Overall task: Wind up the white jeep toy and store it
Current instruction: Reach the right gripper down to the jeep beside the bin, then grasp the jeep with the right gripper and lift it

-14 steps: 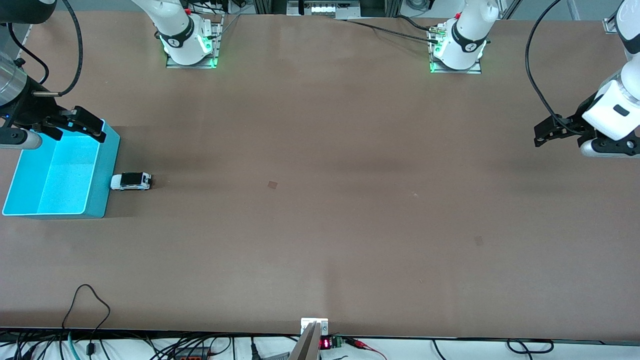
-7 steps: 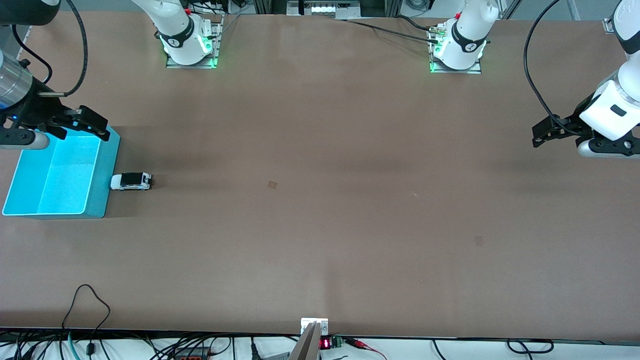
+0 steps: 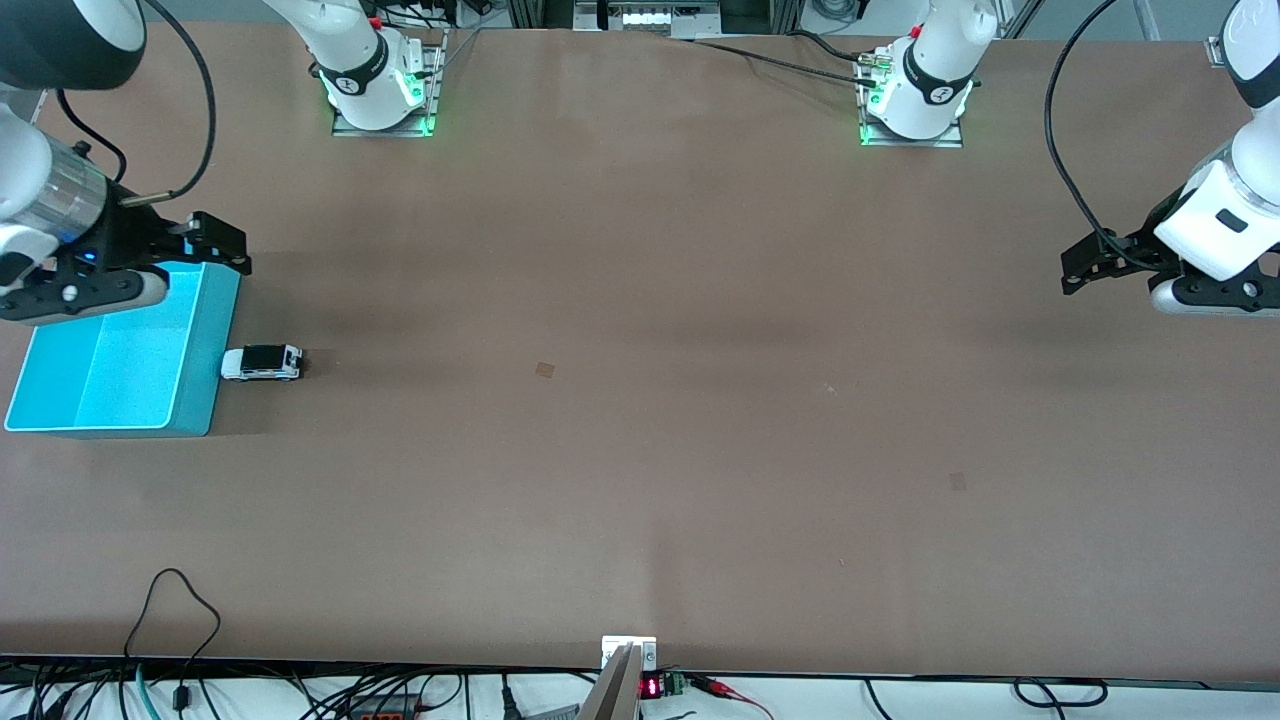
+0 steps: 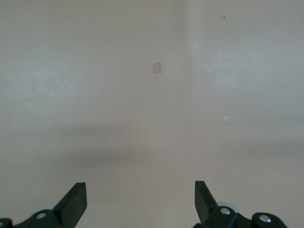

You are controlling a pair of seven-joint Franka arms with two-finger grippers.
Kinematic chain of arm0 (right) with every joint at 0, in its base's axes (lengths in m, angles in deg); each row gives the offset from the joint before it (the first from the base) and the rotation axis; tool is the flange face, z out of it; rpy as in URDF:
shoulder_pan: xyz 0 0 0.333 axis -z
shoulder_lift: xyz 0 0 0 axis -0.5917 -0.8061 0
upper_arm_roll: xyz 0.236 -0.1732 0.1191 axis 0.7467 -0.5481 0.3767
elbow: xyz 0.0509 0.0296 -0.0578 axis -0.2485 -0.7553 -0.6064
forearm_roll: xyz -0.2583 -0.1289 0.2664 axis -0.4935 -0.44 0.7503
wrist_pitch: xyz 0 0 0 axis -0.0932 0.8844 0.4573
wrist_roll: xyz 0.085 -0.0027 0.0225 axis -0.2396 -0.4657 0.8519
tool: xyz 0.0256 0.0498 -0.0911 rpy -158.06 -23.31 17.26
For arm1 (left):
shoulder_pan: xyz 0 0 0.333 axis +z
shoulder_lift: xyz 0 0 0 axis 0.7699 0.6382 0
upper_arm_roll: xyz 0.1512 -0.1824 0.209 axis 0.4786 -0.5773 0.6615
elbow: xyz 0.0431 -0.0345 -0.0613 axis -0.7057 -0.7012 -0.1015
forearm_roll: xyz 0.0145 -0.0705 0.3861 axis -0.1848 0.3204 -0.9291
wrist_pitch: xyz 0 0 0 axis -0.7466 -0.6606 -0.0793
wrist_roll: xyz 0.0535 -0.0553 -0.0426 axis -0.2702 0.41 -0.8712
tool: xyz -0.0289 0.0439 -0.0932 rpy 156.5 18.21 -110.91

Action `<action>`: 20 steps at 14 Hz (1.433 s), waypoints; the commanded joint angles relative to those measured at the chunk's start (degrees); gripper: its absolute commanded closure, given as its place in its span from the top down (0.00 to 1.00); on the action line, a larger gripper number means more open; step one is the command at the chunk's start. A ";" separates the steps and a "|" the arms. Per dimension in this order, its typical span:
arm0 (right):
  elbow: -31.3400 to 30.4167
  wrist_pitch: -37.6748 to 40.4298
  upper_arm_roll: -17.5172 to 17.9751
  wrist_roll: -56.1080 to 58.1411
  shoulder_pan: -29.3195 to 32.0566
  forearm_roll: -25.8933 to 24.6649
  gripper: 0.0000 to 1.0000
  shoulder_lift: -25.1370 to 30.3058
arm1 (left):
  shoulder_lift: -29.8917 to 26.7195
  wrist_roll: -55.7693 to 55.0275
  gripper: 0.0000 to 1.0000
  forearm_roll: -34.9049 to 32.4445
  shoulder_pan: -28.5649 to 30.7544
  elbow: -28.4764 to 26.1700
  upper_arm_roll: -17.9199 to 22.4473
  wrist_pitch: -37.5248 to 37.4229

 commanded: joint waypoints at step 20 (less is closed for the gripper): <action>-37.93 -50.80 -0.43 78.33 11.51 -5.52 1.00 -4.06 | -1.18 0.41 1.00 -0.58 -0.26 -1.09 -0.72 -0.69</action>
